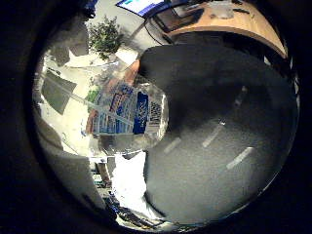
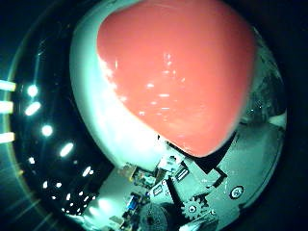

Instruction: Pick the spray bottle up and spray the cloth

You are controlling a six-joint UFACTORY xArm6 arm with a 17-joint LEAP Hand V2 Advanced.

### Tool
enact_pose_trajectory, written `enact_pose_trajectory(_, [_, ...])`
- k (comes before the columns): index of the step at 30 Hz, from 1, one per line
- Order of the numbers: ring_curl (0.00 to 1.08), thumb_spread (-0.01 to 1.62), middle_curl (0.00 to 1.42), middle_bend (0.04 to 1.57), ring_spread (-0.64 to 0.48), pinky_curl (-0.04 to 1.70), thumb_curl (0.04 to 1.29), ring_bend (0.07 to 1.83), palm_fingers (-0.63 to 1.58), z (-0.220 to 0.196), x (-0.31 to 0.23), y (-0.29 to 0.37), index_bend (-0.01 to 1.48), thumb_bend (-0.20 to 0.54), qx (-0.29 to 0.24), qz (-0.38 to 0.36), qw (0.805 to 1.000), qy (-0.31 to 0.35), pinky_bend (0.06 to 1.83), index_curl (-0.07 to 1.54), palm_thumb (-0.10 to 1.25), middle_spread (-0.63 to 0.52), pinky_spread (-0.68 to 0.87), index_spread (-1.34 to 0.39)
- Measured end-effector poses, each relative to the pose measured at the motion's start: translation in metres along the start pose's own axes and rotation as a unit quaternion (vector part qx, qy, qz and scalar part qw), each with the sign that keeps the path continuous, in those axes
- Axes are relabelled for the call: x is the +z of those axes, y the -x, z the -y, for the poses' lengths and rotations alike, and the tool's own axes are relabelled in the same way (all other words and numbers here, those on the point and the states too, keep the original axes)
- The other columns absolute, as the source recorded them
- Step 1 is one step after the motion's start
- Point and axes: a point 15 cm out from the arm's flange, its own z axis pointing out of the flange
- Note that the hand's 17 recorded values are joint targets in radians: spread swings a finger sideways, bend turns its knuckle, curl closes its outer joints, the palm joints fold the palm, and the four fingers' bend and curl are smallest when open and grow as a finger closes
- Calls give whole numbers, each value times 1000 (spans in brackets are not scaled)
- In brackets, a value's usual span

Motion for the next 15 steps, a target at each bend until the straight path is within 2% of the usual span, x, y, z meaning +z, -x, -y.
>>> enact_pose_trajectory(7, [641, 1085, 781, 1311, -216, 541, 809, 1421, 1206, 3, -5, 24, 1146, 20, -30, -6, 999, 26, 1364, 719, 996, -199, -305, -282])
enact_pose_trajectory(9, [642, 1036, 779, 1316, -215, 549, 850, 1423, 1206, 0, -10, 32, 1157, -4, -32, -21, 998, 47, 1358, 717, 998, -198, -306, -279])
enact_pose_trajectory(15, [645, 928, 773, 1332, -210, 570, 933, 1433, 1203, -12, -30, 79, 1172, -12, -70, -65, 988, 124, 1354, 712, 987, -196, -298, -279])
